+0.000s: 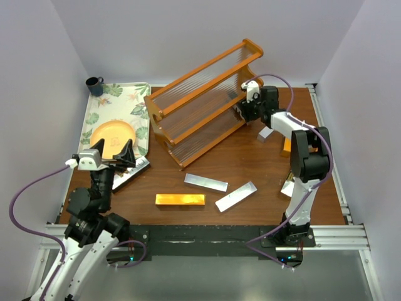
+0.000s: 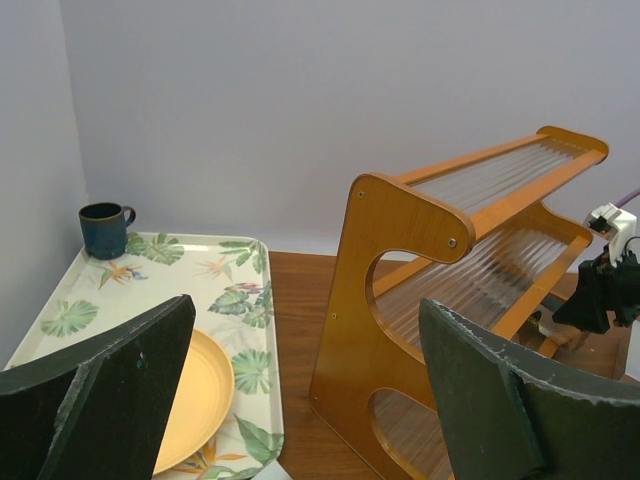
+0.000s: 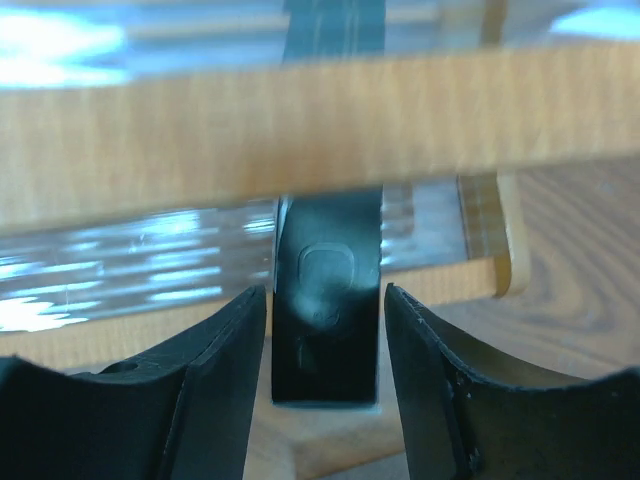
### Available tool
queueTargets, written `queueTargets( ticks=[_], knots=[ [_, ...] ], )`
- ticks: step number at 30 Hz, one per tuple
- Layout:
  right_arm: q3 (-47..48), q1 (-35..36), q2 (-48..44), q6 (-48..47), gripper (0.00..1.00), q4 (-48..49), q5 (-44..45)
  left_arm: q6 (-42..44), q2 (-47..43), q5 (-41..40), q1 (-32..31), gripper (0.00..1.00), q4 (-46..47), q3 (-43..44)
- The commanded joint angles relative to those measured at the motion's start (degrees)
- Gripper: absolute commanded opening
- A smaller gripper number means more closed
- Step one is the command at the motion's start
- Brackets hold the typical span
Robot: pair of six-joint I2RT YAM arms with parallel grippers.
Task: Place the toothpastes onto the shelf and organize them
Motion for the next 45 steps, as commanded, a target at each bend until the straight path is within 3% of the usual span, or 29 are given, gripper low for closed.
queueTargets(
  ticks=[1,4,10,14,19,26,45],
  knots=[
    [3.94,-0.14,0.94,-2.09,0.56,0.56,-1.79,0.71,0.70,0.70,-0.19,0.99,2.45,0.31],
    [4.03,-0.05,1.03,-2.09,0.59,0.38,-1.26,0.71,0.70,0.88,-0.19,0.99,2.45,0.31],
    [-0.62,-0.31,-4.23,-0.95,0.78,1.70,0.14,0.71,0.44,1.23,-0.19,0.99,2.45,0.31],
    [-3.61,-0.23,-7.23,0.89,0.84,1.71,1.72,0.71,0.00,1.23,-0.19,0.99,2.45,0.31],
    [-8.79,-0.32,-11.79,7.47,0.84,3.72,3.22,0.62,-0.70,1.32,-0.19,0.99,2.36,0.31],
    [-18.02,-0.23,-16.81,24.52,0.84,7.06,3.22,0.36,-1.41,1.49,-0.19,0.99,2.28,0.31],
    [-9.68,-0.32,-6.62,30.61,0.83,11.19,-3.02,0.45,-2.46,1.41,-0.28,0.99,2.19,0.31]
  ],
)
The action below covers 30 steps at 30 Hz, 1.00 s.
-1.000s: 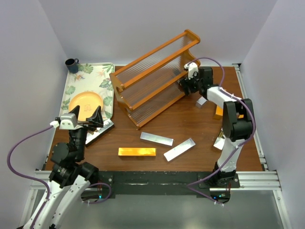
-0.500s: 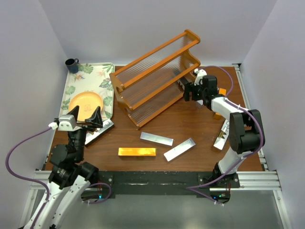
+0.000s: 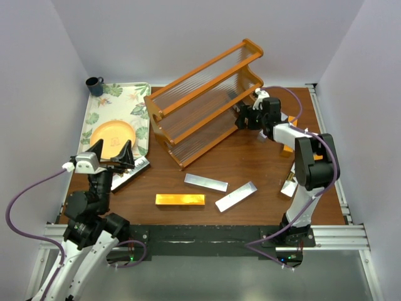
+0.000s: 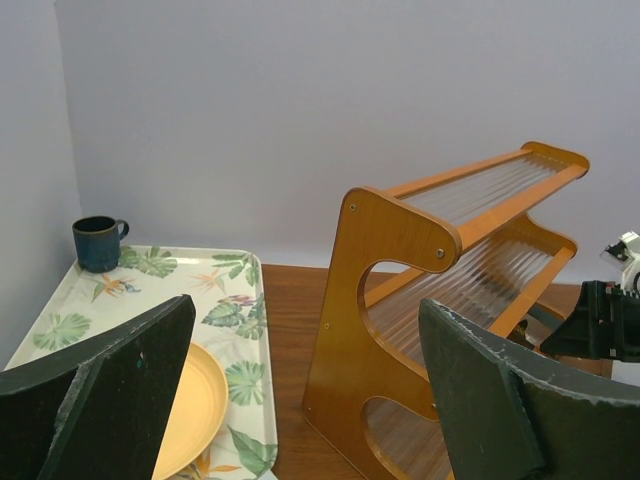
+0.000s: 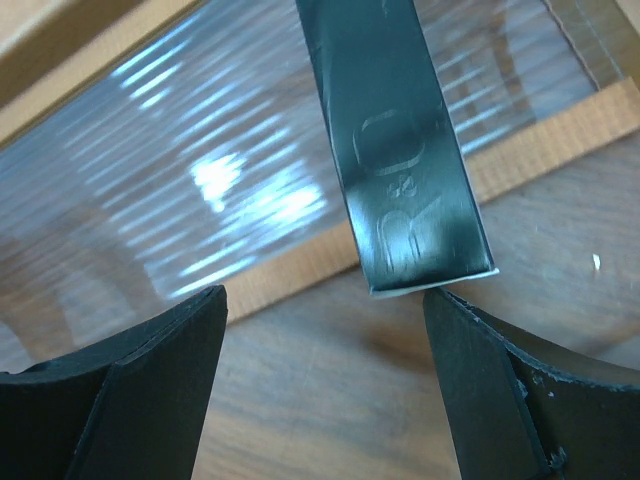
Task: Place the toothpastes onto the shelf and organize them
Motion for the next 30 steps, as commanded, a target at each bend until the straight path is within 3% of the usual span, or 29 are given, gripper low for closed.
queueTargets(
  ticks=[1,20,30],
  knots=[
    [5.13,-0.27,0.96,1.67,0.83,3.66,-1.84,0.36,-0.58,0.40,-0.17,0.99,1.99,0.33],
    [8.75,-0.71,3.87,-0.18,0.84,1.90,5.19,0.36,-0.59,0.66,-0.26,0.99,1.90,0.33],
    [3.84,-0.54,-6.12,-1.49,0.87,-1.79,6.16,0.27,-0.41,0.84,-0.26,0.99,1.90,0.33]
  ],
)
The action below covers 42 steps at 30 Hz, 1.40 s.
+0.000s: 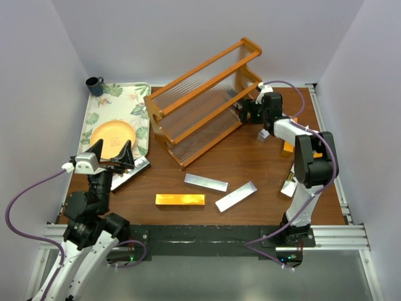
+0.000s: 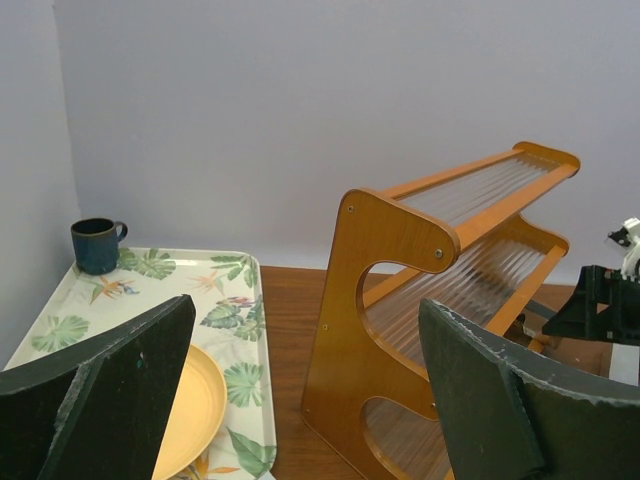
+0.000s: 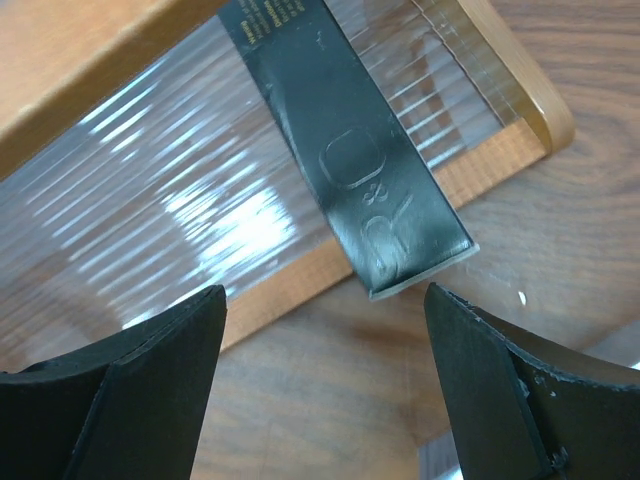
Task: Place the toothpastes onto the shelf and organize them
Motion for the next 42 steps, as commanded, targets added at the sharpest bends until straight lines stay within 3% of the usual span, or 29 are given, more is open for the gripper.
queueTargets(
  ticks=[1,12,18,22,30,33,37,42],
  knots=[
    [-2.40,0.03,-9.84,-1.45,0.88,-1.42,0.46,0.27,0.05,0.64,-0.26,0.99,1.88,0.31],
    [-19.08,2.40,-30.92,-0.93,0.98,-7.48,0.19,-1.31,7.95,1.78,-0.17,1.00,-0.75,2.33],
    [-29.45,3.46,-43.83,-0.05,0.98,-7.14,-0.16,-7.37,20.95,-1.20,-0.17,1.00,-13.04,10.23],
    [-33.08,3.55,-48.51,0.48,0.98,-5.22,-1.74,-12.47,26.85,-2.78,-0.17,1.00,-20.25,13.85],
    [-36.59,3.64,-53.61,1.80,0.98,-0.47,-5.70,-15.90,35.10,-4.81,0.96,1.00,-25.45,13.24],
    [-36.51,5.47,-54.58,0.84,0.98,-1.15,-3.78,-14.25,37.92,-0.78,6.23,1.00,-24.40,12.44],
    [-35.80,7.85,-56.34,-0.84,0.98,-2.92,-1.31,-9.85,41.44,14.93,18.18,1.00,-22.55,11.91],
    [-35.72,9.08,-57.31,-1.45,0.98,-3.45,0.01,-4.84,47.94,17.25,19.34,1.00,-22.02,13.58]
  ],
)
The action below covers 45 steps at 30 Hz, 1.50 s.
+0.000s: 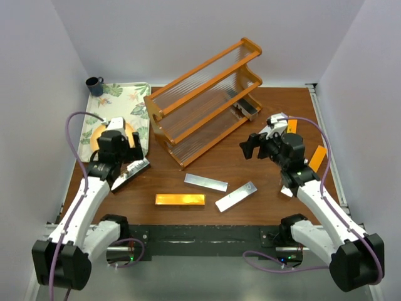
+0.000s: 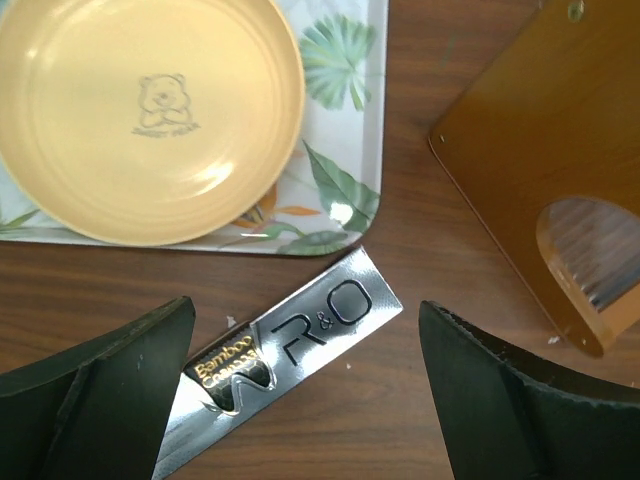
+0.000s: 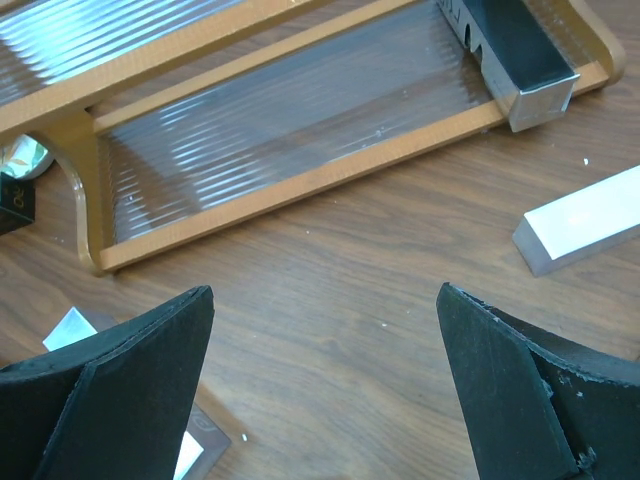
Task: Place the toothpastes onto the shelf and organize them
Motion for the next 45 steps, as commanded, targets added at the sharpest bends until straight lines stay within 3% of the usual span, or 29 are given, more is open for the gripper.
queueTargets(
  ticks=[1,11,20,23,26,30,37,45],
  knots=[
    [0.48,1.24,-1.42,-1.37,0.98,0.59,2.15,6.19,4.47,7.37,0.39,1.00,1.52,2.00],
    [0.57,5.81,-3.18,-3.21,0.98,-0.02,5.75,18.31,11.60,7.64,0.39,0.99,-7.00,7.63],
    [0.30,10.11,-5.90,-4.71,0.98,-0.37,9.80,22.87,14.04,9.66,2.94,0.98,-11.83,12.45],
    [0.30,10.56,-6.69,-5.06,0.99,-0.81,9.80,27.10,18.18,6.77,2.15,0.98,-14.48,13.87],
    [0.21,11.26,-7.22,-5.23,0.99,-0.81,11.12,28.60,20.56,11.32,0.74,1.00,-16.40,14.30],
    [-0.05,12.31,-7.40,-5.59,0.99,-0.46,12.09,30.36,22.06,10.64,-0.92,1.00,-18.70,14.66],
    [-0.23,13.19,-7.40,-5.85,0.99,0.07,12.79,34.32,21.71,6.50,-4.44,1.00,-16.51,8.68],
    [-0.23,13.37,-7.57,-6.03,0.99,-0.11,12.70,36.07,26.45,6.67,-4.44,0.99,-13.61,10.09]
  ],
)
